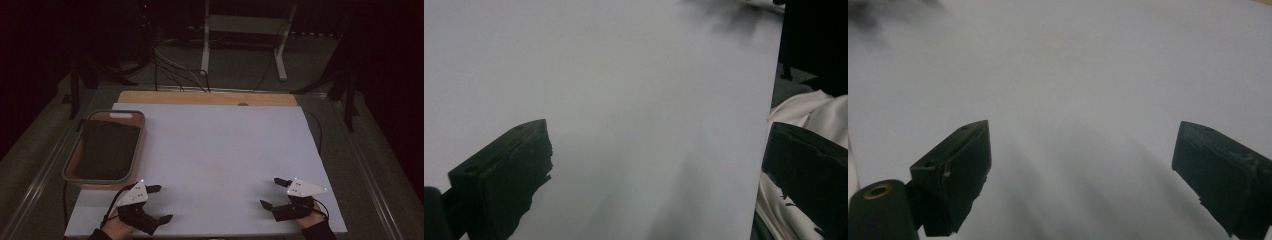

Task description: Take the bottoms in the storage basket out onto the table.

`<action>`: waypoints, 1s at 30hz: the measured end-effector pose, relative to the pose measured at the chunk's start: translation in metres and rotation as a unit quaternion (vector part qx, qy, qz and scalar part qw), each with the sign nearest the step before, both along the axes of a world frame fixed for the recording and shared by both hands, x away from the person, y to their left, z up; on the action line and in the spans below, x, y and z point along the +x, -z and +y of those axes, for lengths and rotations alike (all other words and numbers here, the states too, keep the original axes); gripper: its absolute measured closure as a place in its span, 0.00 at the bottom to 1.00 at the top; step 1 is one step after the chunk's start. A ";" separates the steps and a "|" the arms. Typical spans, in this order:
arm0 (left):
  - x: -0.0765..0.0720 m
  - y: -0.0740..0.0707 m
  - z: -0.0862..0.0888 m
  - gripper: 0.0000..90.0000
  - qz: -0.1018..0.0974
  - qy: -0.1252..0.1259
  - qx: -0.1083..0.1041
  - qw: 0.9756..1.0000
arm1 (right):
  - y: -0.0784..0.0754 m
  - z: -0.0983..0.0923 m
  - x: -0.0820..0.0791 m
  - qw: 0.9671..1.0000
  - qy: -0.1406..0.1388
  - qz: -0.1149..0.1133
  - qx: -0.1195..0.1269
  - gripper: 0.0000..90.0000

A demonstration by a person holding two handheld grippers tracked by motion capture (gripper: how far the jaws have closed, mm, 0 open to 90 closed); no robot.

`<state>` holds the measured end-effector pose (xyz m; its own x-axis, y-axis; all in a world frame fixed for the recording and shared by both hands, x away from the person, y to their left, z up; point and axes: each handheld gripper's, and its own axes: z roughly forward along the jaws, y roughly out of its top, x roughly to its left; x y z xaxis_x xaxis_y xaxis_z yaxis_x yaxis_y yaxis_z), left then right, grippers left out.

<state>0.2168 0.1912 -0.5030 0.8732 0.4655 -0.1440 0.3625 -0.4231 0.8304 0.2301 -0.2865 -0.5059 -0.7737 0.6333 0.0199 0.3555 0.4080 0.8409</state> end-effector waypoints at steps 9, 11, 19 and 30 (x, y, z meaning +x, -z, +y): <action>0.002 0.000 -0.005 0.00 0.011 0.009 0.010 1.000 | 0.000 -0.002 0.000 1.000 -0.003 0.005 0.004 0.10; 0.003 0.000 -0.005 0.00 0.015 0.012 0.009 1.000 | 0.000 -0.002 -0.001 1.000 -0.006 0.005 0.002 0.10; 0.005 -0.004 -0.010 0.00 0.018 0.027 0.009 0.999 | -0.001 -0.001 -0.003 1.000 -0.004 0.001 0.013 0.10; 0.003 -0.013 -0.015 0.00 0.028 0.055 0.004 0.998 | -0.005 0.004 -0.005 1.000 -0.010 0.000 0.018 0.10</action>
